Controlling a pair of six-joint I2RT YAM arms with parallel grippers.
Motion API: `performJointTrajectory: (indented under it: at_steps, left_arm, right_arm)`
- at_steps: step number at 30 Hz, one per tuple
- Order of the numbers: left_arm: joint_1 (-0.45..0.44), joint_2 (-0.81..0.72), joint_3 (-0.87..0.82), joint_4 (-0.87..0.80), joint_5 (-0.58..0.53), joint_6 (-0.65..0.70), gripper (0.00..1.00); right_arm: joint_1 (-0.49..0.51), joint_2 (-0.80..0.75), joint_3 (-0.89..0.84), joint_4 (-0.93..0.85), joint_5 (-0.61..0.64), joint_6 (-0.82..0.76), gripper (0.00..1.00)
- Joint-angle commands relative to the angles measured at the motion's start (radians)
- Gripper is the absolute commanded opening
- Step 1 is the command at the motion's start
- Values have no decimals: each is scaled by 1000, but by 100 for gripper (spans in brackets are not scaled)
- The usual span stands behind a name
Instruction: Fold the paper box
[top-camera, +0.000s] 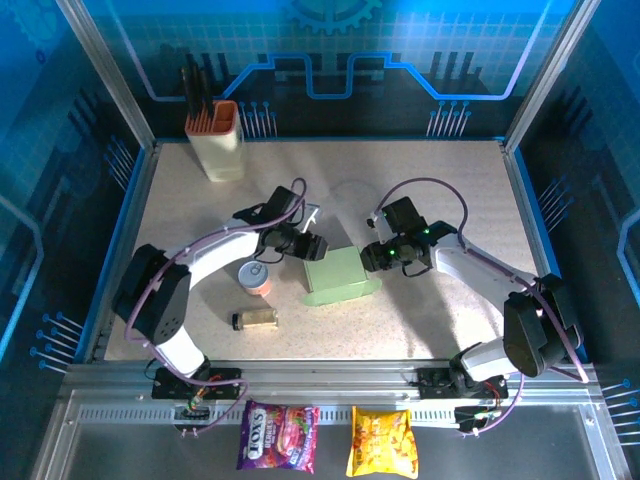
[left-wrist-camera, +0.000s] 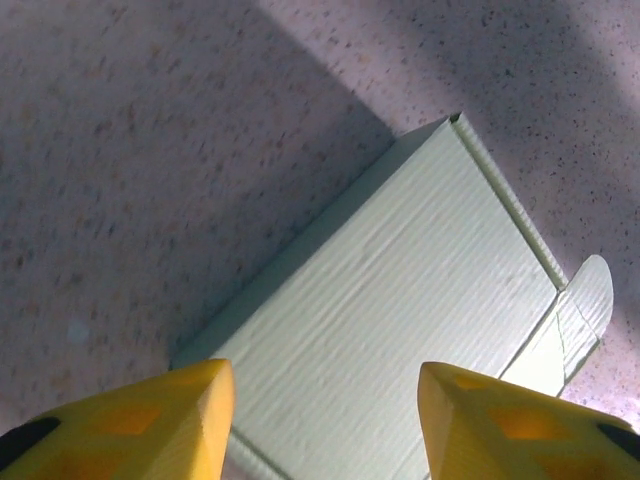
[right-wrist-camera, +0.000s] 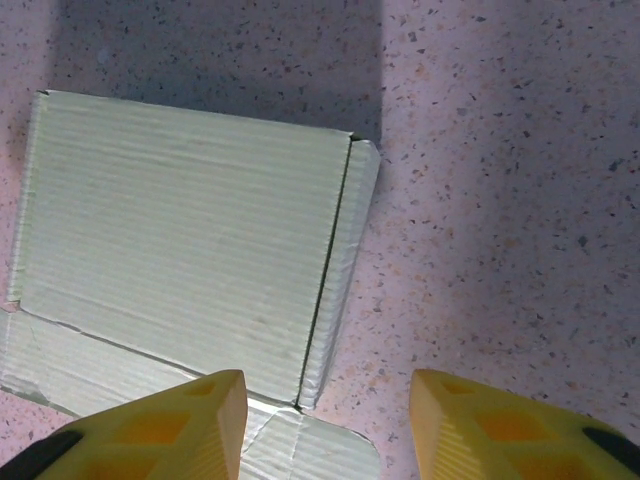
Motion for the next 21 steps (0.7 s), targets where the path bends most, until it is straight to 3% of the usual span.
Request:
performJointTrajectory:
  at_steps: [1,10,21]
  left_arm:
    - [2,77,88,-112,57,158,51]
    - [5,221,227,-189,59,250,44]
    - [17,277,252,-185,58,266,32]
  right_arm:
    - [-10,-26,33,-33,4,-31,48]
    - [-11,-28,48,-41,2,-39,48]
    - [-10,-45,53,-50,5,-44,48]
